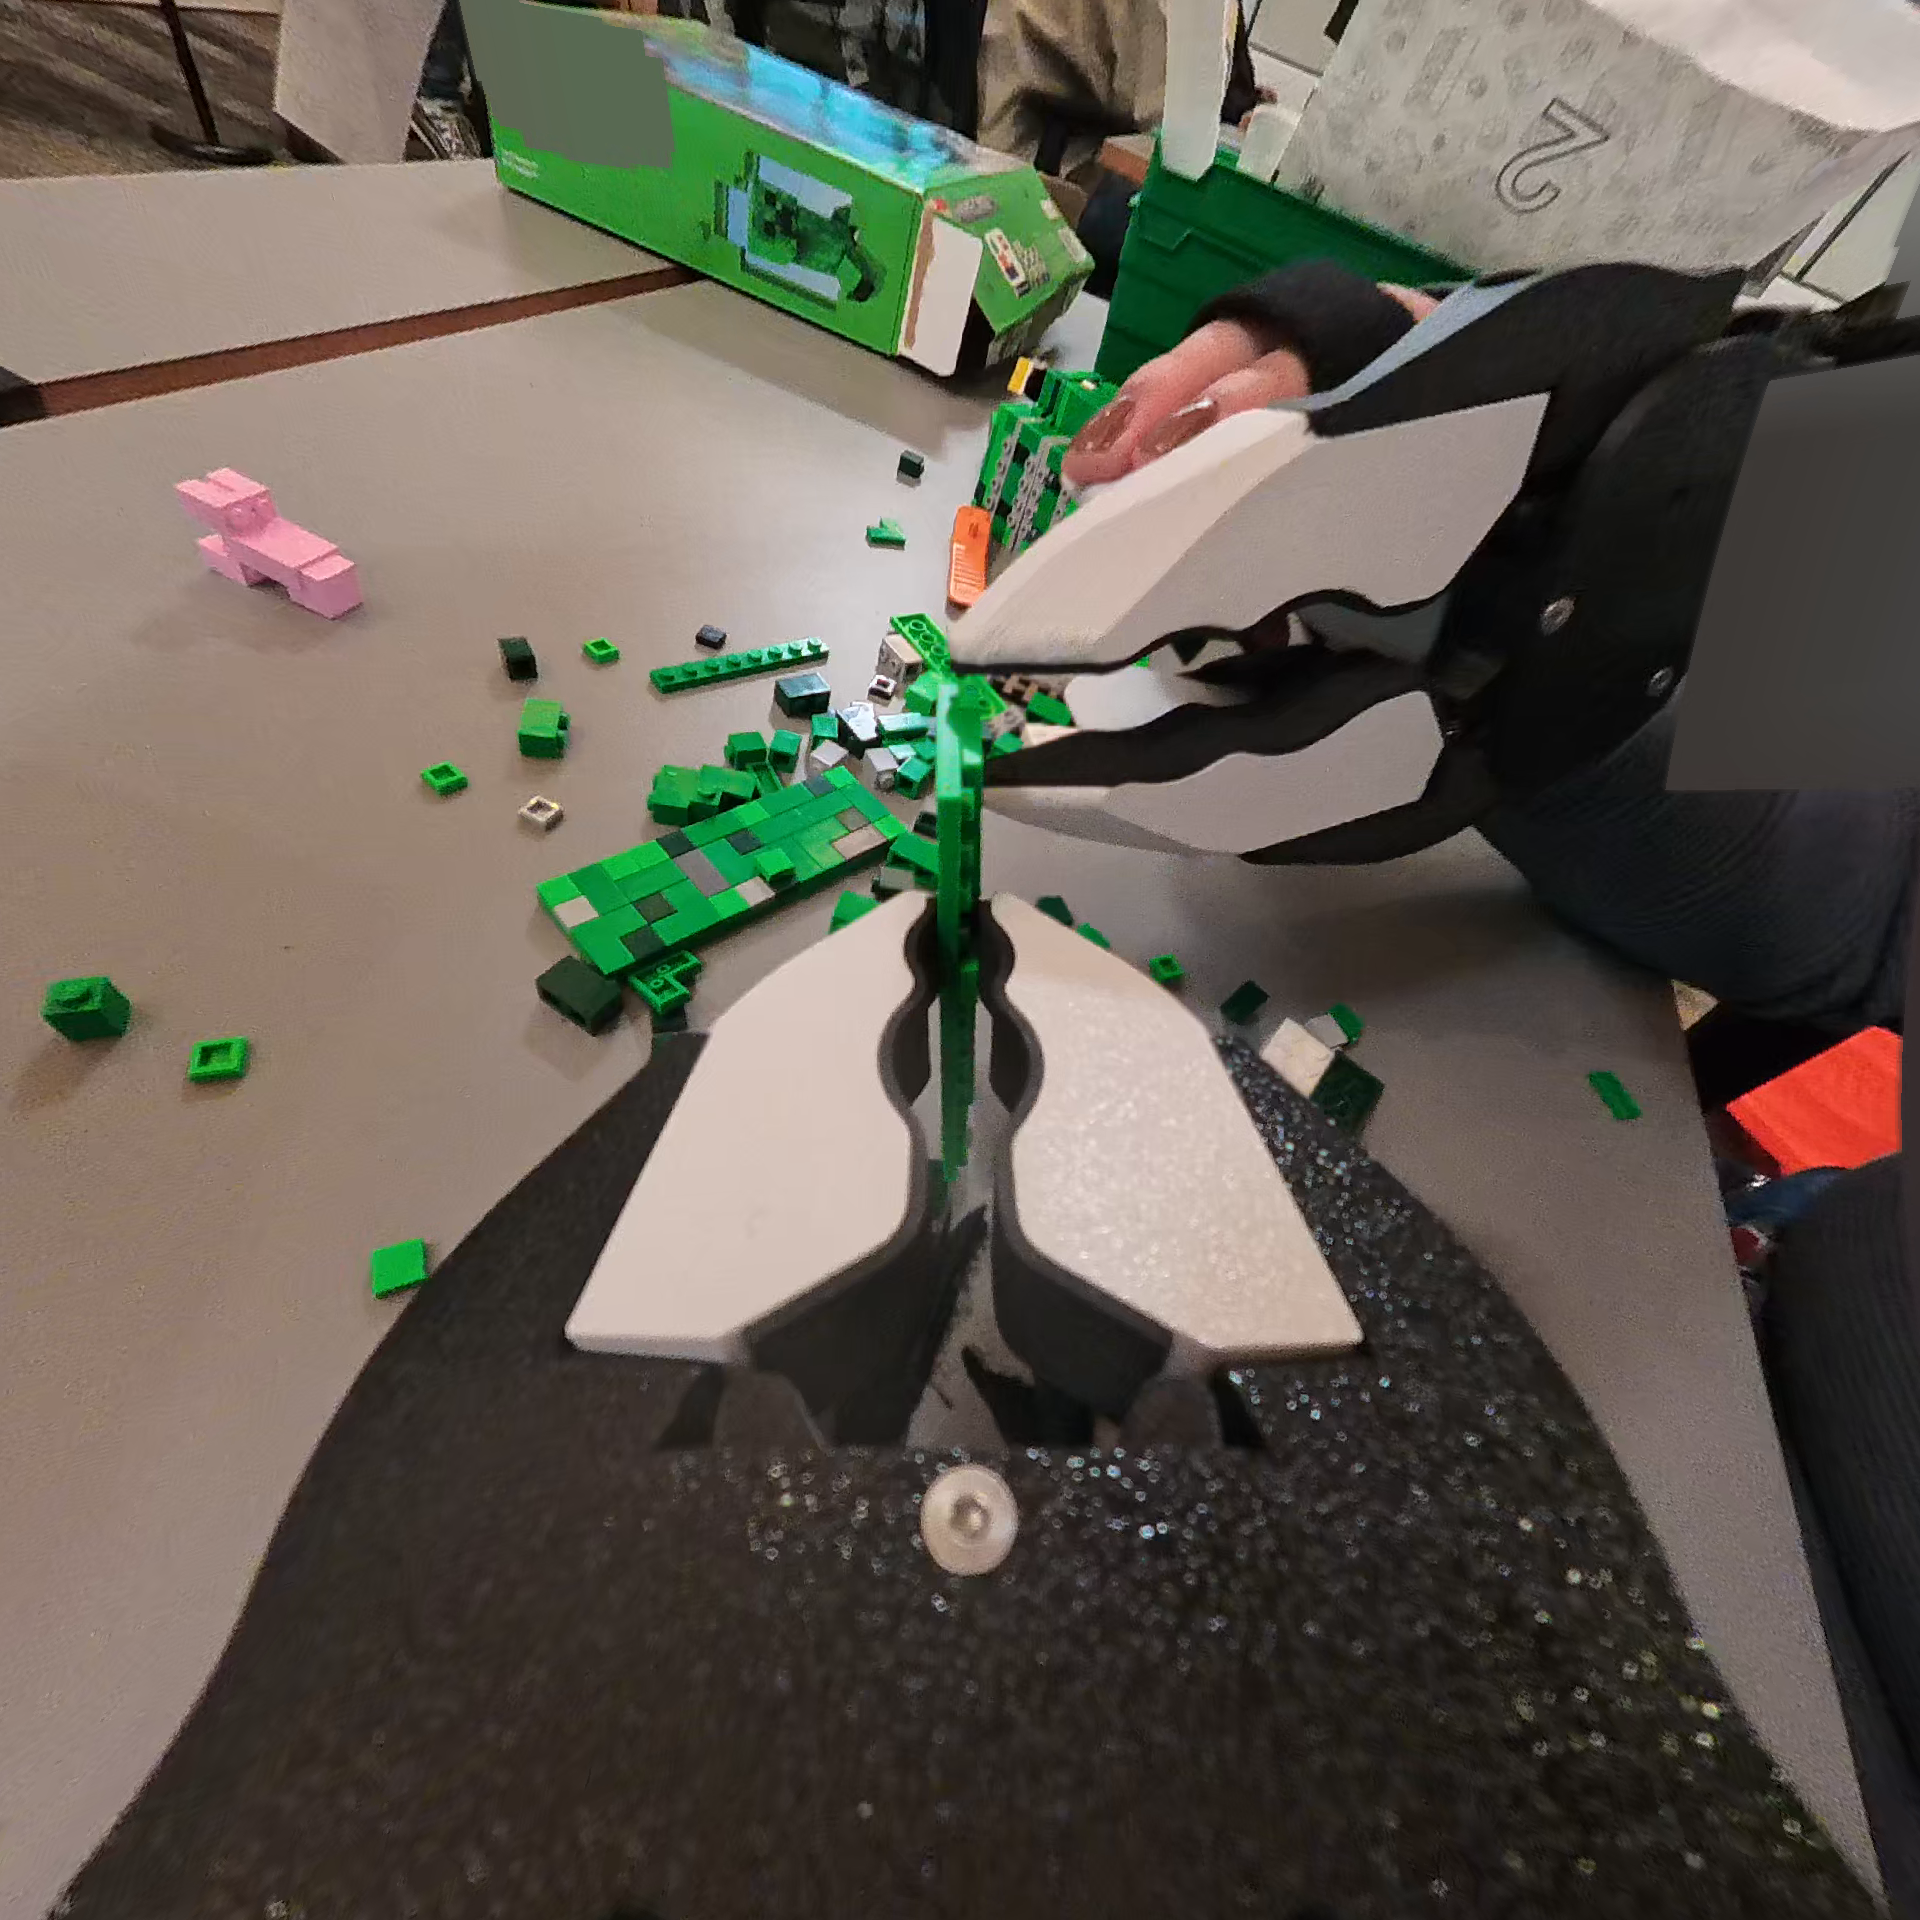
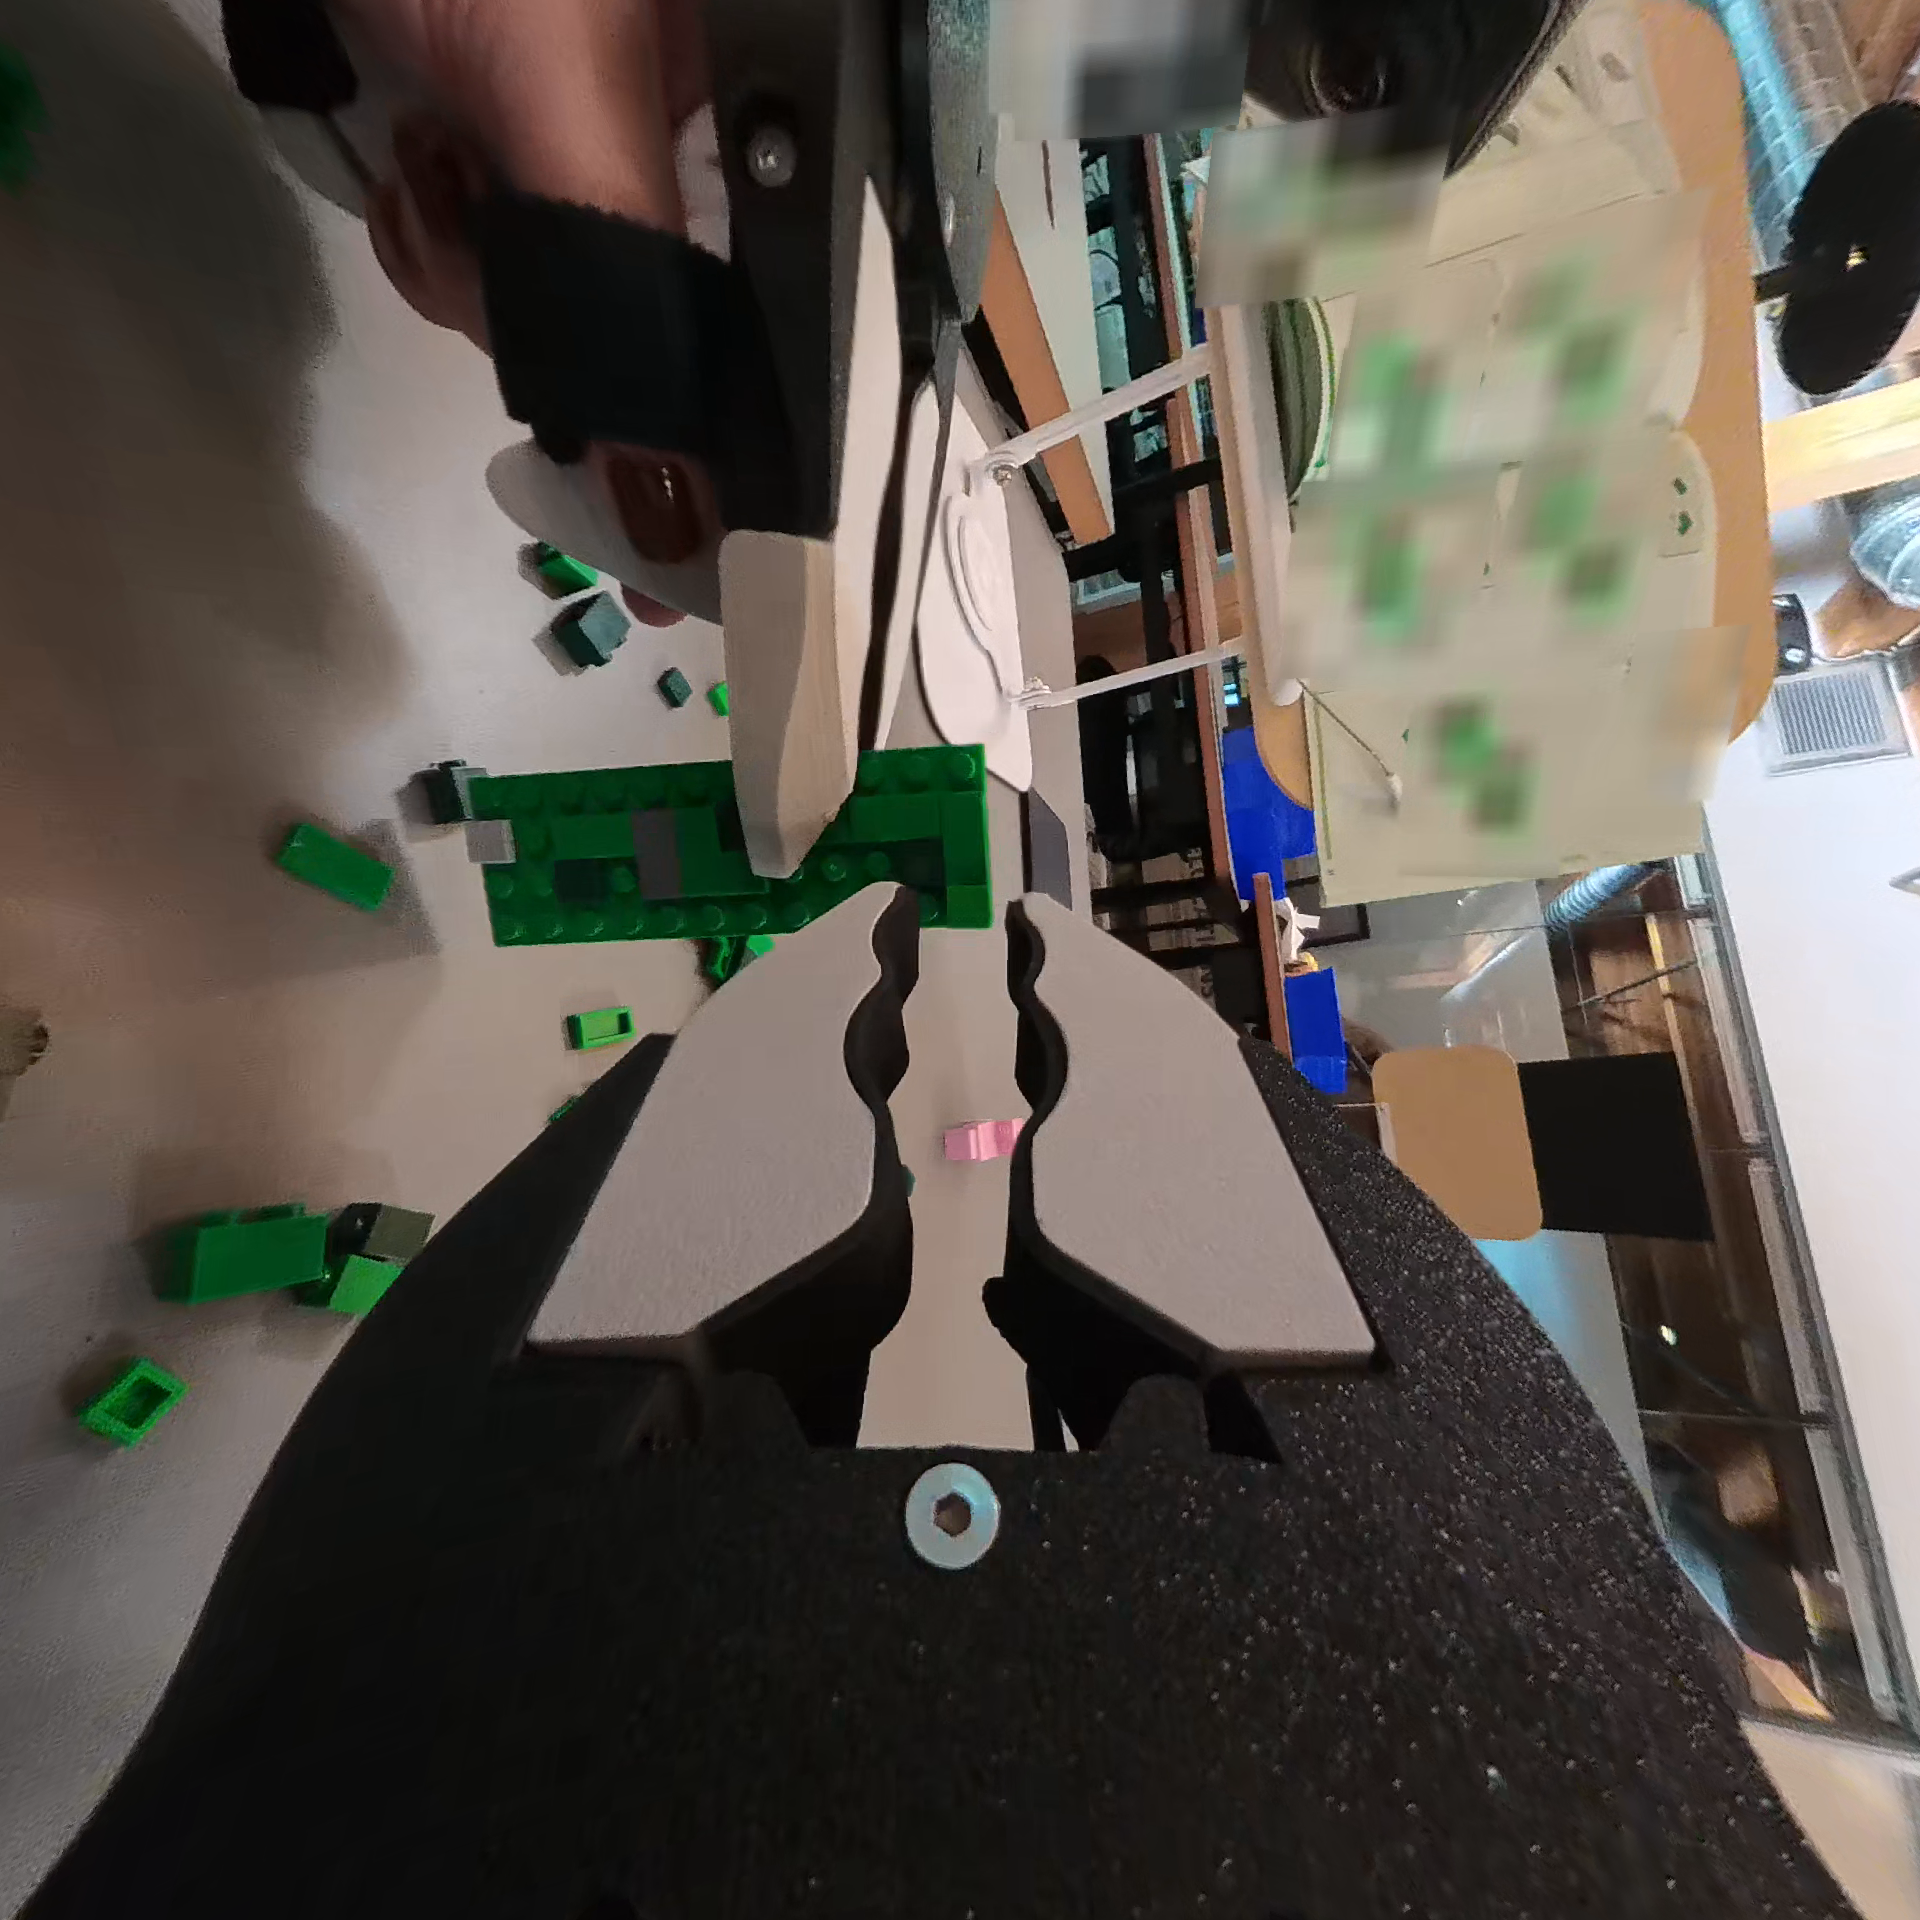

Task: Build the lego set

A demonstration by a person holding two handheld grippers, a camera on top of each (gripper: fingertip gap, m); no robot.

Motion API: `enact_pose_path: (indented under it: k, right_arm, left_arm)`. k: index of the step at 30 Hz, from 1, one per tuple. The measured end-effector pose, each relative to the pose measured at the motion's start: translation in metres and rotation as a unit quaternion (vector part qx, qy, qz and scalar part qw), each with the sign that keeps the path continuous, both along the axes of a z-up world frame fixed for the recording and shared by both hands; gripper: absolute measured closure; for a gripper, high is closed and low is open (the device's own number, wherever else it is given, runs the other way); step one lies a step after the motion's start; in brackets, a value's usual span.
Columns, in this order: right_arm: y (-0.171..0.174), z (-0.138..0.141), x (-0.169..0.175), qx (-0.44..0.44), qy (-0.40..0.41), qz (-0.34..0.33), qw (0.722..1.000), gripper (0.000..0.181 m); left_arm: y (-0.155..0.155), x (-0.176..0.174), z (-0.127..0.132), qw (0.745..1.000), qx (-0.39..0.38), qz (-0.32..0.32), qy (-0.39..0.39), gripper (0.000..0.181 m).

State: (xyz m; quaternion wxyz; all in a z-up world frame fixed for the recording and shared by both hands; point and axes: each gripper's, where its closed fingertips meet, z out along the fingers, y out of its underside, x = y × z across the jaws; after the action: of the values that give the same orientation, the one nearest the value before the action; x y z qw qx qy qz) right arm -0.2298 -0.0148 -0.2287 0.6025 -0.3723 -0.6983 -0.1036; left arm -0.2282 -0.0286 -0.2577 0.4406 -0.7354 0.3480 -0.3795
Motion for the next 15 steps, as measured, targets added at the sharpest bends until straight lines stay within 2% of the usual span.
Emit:
enact_pose_path:
  k: [3,7,15]
  right_arm:
    - [-0.002,-0.001,0.000,0.000,-0.007,0.010,1.000,0.165]
    - [-0.008,-0.005,0.002,-0.017,-0.021,0.030,0.999,0.168]
    - [-0.013,-0.005,0.003,-0.034,-0.025,0.048,0.998,0.168]
  left_arm:
    - [-0.002,0.000,-0.001,1.000,0.005,-0.009,0.008,0.176]
    - [-0.005,0.000,-0.004,0.997,0.053,-0.020,0.060,0.175]
    - [-0.010,0.000,-0.004,0.993,0.073,-0.039,0.080,0.175]
